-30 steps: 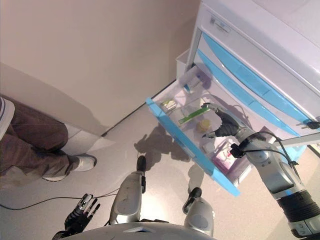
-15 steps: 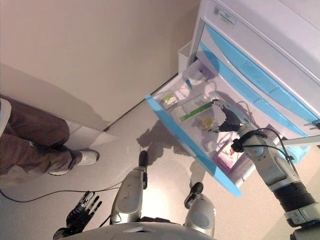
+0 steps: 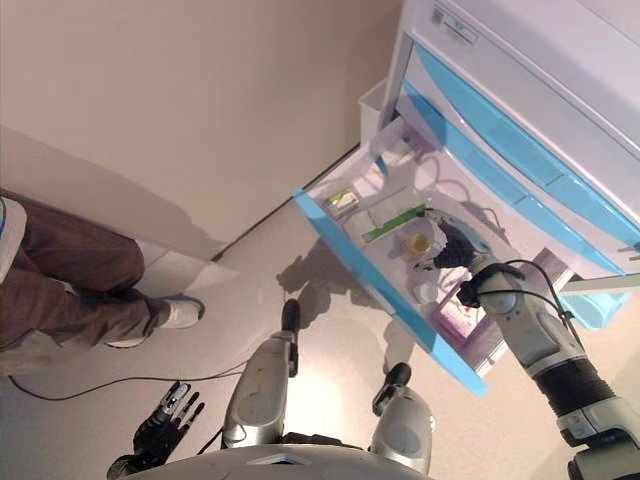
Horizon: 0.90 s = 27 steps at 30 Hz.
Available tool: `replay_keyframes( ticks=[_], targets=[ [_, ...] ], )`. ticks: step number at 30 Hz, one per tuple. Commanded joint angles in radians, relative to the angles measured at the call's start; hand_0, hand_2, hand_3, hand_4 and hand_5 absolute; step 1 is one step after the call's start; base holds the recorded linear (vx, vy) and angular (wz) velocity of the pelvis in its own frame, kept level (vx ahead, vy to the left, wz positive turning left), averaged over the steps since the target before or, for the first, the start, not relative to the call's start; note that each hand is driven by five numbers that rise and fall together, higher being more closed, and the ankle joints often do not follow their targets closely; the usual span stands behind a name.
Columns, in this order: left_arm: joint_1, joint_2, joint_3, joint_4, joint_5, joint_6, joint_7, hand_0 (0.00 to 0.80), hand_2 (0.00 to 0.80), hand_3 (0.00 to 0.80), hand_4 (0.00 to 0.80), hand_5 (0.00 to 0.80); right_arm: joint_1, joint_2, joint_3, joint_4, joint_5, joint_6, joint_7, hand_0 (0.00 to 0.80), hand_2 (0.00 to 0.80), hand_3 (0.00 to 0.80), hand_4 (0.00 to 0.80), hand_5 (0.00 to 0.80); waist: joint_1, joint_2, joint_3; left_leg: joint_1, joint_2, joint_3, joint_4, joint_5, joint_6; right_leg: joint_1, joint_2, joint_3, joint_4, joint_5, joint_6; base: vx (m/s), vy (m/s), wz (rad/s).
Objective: Open the drawer and pick up the medicine
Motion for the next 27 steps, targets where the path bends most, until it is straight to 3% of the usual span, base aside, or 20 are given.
replay_keyframes(
  ticks=[1,27],
  targets=[
    [0.004,0.021,-0.048,-0.023,0.022,-0.003,-0.004,0.0,0.0,0.0,0.0,0.0,-0.07,0.002,0.021,-0.005,-0.017,-0.008,-0.015,0.0,0.0,0.0,0.0,0.0,0.022,0.003,-0.02,0.052,0.045,-0.019,0.042,-0.043,-0.024,-0.065,-0.038,0.019,-0.009,0.149,0.011,0.0,0.0,0.0],
    [-0.001,0.011,-0.056,-0.025,0.014,0.007,-0.004,0.0,0.0,0.0,0.0,0.0,-0.071,0.015,0.043,0.076,-0.071,0.006,-0.039,0.0,0.0,0.0,0.0,0.0,0.014,0.014,-0.01,0.059,0.041,-0.01,0.039,-0.05,-0.015,-0.098,-0.056,0.032,0.02,0.151,0.014,0.0,0.001,-0.01]
  ],
)
